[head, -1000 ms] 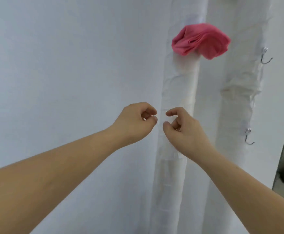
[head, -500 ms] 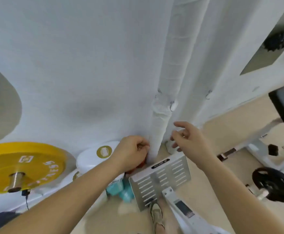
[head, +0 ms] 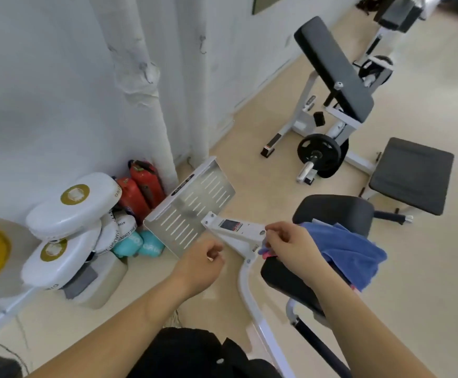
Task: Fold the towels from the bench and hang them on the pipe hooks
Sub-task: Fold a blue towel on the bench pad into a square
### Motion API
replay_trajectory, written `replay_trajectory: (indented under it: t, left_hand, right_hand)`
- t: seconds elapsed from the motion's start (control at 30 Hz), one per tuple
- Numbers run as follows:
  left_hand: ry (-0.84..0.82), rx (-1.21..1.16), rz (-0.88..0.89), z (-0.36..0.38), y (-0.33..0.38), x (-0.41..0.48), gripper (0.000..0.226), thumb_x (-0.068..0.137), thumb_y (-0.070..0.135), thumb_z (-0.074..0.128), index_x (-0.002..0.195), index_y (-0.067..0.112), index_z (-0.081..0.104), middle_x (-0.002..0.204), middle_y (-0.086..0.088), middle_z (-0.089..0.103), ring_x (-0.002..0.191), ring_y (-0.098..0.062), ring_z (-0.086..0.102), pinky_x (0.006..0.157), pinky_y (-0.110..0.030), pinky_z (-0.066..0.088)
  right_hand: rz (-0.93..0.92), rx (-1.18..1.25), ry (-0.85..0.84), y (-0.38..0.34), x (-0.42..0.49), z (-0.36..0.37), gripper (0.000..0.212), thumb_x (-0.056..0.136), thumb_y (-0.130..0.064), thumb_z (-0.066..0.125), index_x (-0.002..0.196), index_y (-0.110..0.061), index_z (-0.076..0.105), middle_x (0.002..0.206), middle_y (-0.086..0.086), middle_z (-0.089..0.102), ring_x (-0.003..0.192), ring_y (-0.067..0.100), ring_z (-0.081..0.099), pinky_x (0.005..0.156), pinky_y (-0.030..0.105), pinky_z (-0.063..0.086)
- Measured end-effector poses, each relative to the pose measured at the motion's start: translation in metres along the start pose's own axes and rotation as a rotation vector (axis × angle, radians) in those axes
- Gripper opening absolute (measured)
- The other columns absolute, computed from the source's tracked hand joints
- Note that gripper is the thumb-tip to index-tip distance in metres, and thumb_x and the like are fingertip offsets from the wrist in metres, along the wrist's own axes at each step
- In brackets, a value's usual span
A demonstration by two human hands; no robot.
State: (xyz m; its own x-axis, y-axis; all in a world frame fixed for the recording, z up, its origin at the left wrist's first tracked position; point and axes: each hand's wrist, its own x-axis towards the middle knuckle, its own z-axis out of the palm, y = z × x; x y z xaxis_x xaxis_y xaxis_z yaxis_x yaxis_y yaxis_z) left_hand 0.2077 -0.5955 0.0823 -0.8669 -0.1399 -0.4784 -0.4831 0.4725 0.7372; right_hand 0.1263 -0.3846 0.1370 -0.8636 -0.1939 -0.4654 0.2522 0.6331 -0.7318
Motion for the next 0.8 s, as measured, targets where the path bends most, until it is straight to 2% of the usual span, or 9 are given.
replay_trajectory:
  t: [0.1,0.2,0.27,0.33,0.43,0.57,0.67,0.73,0.8]
  left_hand:
    - [-0.016,0.019,0.03,0.072,0.027,-0.012,0.019,0.095,0.023,0.064,0.111,0.034,0.064,0.099,0.018,0.065,0.091,-0.002,0.064,0.085,-0.019,0.053]
    - [-0.047,-0.043,0.052,0.148,0.056,-0.03,0.021,0.097,0.023,0.063,0.115,0.033,0.064,0.102,0.016,0.065,0.093,0.0,0.063,0.073,-0.005,0.043]
    - [-0.113,-0.072,0.051,0.194,0.074,-0.042,0.026,0.098,0.023,0.063,0.124,0.028,0.064,0.113,0.011,0.066,0.097,0.001,0.062,0.072,-0.005,0.043]
    - [-0.177,-0.071,0.051,0.231,0.089,-0.053,0.031,0.098,0.024,0.062,0.13,0.026,0.061,0.12,0.011,0.064,0.099,0.003,0.06,0.072,-0.006,0.044]
    - [-0.208,-0.044,0.063,0.27,0.109,-0.054,0.036,0.098,0.026,0.063,0.133,0.026,0.058,0.122,0.012,0.062,0.106,-0.002,0.06,0.086,-0.014,0.047]
    - [-0.158,0.083,0.126,0.295,0.136,-0.022,0.035,0.097,0.03,0.063,0.131,0.027,0.058,0.126,0.011,0.061,0.113,-0.009,0.06,0.094,-0.027,0.051]
    - [-0.093,0.194,0.172,0.305,0.152,0.017,0.035,0.098,0.032,0.061,0.132,0.03,0.055,0.131,0.01,0.058,0.115,-0.014,0.06,0.096,-0.035,0.055]
    - [-0.051,0.255,0.174,0.313,0.159,0.048,0.038,0.099,0.031,0.061,0.136,0.031,0.051,0.135,0.007,0.057,0.115,-0.016,0.061,0.094,-0.034,0.057]
    - [-0.034,0.377,0.159,0.322,0.165,0.076,0.044,0.1,0.032,0.06,0.143,0.029,0.047,0.141,0.001,0.056,0.121,-0.02,0.06,0.099,-0.036,0.054]
  right_hand:
    - [0.074,-0.022,0.097,0.067,-0.041,-0.051,0.02,0.102,-0.026,0.053,0.094,-0.031,0.071,0.08,-0.003,0.074,0.081,0.018,0.071,0.084,0.041,0.061]
    - [0.151,0.03,0.159,0.127,-0.075,-0.101,0.018,0.101,-0.024,0.054,0.091,-0.026,0.069,0.084,0.002,0.073,0.085,0.026,0.071,0.085,0.043,0.06]
    - [0.162,0.025,0.19,0.162,-0.092,-0.13,0.018,0.101,-0.022,0.054,0.093,-0.024,0.069,0.086,0.003,0.074,0.084,0.024,0.071,0.081,0.039,0.059]
    - [0.181,0.041,0.211,0.189,-0.107,-0.151,0.018,0.101,-0.022,0.054,0.094,-0.019,0.07,0.085,0.009,0.073,0.082,0.028,0.071,0.078,0.042,0.06]
    - [0.203,0.086,0.214,0.216,-0.115,-0.172,0.018,0.101,-0.021,0.054,0.103,-0.018,0.071,0.086,0.008,0.075,0.081,0.025,0.072,0.078,0.04,0.06]
    - [0.2,0.098,0.22,0.236,-0.094,-0.192,0.019,0.099,-0.021,0.054,0.109,-0.022,0.07,0.09,0.005,0.073,0.08,0.022,0.069,0.074,0.037,0.059]
    - [0.211,0.072,0.206,0.245,-0.072,-0.201,0.027,0.1,-0.024,0.052,0.123,-0.024,0.066,0.093,-0.005,0.07,0.074,0.008,0.063,0.064,0.021,0.048]
    - [0.21,0.058,0.179,0.248,-0.056,-0.205,0.027,0.101,-0.025,0.052,0.125,-0.023,0.064,0.098,-0.005,0.07,0.082,0.008,0.066,0.067,0.019,0.047]
    - [0.217,0.033,0.135,0.248,-0.039,-0.209,0.024,0.103,-0.025,0.053,0.124,-0.023,0.062,0.103,-0.003,0.071,0.09,0.011,0.067,0.073,0.02,0.049]
